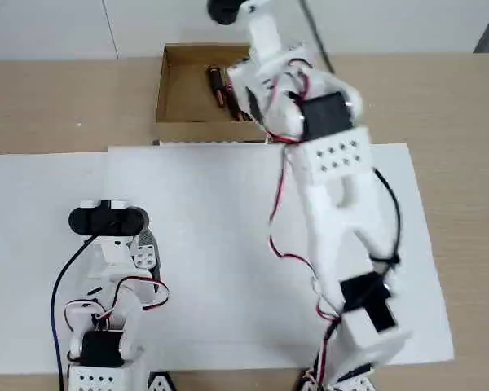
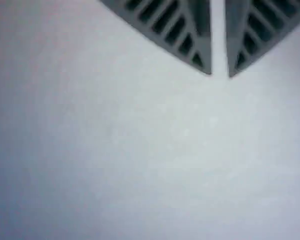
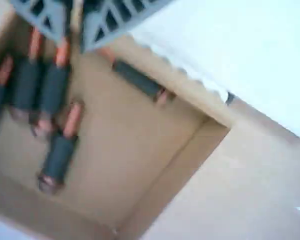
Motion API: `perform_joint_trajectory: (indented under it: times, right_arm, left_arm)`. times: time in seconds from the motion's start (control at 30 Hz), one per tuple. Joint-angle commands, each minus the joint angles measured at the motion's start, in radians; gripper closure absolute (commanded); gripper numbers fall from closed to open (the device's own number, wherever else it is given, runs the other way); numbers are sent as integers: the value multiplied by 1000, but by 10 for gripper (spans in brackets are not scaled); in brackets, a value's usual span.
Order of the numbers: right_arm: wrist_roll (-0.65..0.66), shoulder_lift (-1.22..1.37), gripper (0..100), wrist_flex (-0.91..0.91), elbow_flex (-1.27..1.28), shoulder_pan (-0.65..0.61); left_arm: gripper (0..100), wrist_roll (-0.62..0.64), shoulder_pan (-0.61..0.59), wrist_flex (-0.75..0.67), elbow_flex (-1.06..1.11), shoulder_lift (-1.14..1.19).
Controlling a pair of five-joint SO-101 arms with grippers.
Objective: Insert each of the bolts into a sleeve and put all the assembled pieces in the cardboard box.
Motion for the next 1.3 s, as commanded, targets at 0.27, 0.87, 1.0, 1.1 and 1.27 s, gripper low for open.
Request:
perform_joint_trajectory:
  times: [0.27, 0.87, 1.0, 1.1, 1.27]
  right_arm:
    - [-133, -298, 996, 360, -54, 134]
    - [-129, -894, 996, 312, 615, 268]
    - [-129, -1010, 996, 159, 844, 268]
    - [-132, -1096, 996, 38, 1022, 266]
    - [-133, -1259, 996, -113, 1310, 268]
  left_arm:
    - [994, 5, 0, 5, -5, -12]
    - [994, 5, 0, 5, -5, -12]
    - [994, 5, 0, 5, -5, -12]
    - [994, 5, 0, 5, -5, -12]
    - [994, 5, 0, 5, -5, -12]
